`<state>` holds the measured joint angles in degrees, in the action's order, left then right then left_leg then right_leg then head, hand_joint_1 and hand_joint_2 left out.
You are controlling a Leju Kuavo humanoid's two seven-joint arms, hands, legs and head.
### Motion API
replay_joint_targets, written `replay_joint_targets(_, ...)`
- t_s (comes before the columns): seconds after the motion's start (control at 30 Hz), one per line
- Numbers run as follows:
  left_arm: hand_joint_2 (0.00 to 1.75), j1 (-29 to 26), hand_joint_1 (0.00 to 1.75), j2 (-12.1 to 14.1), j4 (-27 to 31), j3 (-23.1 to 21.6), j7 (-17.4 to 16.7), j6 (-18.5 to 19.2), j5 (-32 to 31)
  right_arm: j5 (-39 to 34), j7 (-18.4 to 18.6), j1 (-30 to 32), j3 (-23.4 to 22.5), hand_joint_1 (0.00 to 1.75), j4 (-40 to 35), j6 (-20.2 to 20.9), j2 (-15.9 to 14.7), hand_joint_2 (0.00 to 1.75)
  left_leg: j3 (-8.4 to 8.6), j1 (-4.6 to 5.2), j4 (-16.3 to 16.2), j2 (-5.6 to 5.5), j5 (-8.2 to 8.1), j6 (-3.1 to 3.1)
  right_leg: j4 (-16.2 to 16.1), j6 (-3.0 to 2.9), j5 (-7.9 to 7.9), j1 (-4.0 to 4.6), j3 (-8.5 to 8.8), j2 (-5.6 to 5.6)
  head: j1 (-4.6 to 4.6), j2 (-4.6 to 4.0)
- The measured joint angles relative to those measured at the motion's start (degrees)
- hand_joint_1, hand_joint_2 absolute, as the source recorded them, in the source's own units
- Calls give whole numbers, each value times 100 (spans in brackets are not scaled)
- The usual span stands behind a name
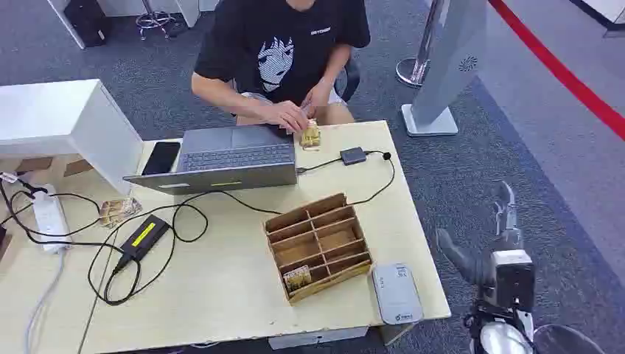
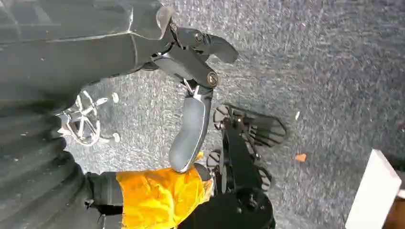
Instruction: Pass the card to the sensor for recognition and then transmit it.
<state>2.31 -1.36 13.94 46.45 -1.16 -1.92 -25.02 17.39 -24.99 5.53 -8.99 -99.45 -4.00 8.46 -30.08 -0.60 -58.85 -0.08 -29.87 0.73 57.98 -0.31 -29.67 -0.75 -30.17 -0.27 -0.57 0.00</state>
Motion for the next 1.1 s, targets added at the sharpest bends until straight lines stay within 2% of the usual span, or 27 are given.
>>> replay_joint_targets(0.27,175,17,0,-52,0,59,0,118,-252,1350,379,-611,814,0,92,-293,-112,175,-2,0,0,0,7,0,0,-2,6,0,-1,0,-2,0)
replay_joint_targets(0.57,175,28,0,-107,0,79,-4,238,-564,2592,885,-1566,1535,0,855,-403,-118,175,-6,-1,0,0,16,-2,3,-1,15,1,-5,0,-2,0)
replay_joint_targets(0.6,175,30,0,-114,0,79,-4,249,-601,2713,946,-1675,1599,14,959,-407,-118,175,-6,-1,0,0,17,-2,3,-1,15,1,-5,0,-2,0)
replay_joint_targets(0.63,175,32,0,-120,0,81,-4,267,-639,2835,1005,-1794,1661,143,1068,-413,-118,175,-6,-1,0,0,17,-2,3,0,15,1,-5,0,-2,0)
replay_joint_targets(0.67,175,35,0,-129,0,83,-13,286,-674,2965,1065,-1900,1721,143,1190,-418,-116,175,-7,-1,0,-1,17,-1,4,0,16,1,-5,0,-4,0)
replay_joint_targets(0.7,175,38,0,-138,0,88,-20,293,-719,3090,1131,-2011,1780,173,1303,-422,-116,175,-7,-1,0,-1,18,-1,4,1,17,1,-6,0,-2,2)
replay_joint_targets(1.1,175,98,0,-229,0,175,-46,448,-1217,4650,1822,-3180,2304,175,2569,-570,39,175,-14,-1,-1,-3,23,4,7,3,20,1,-11,-1,0,2)
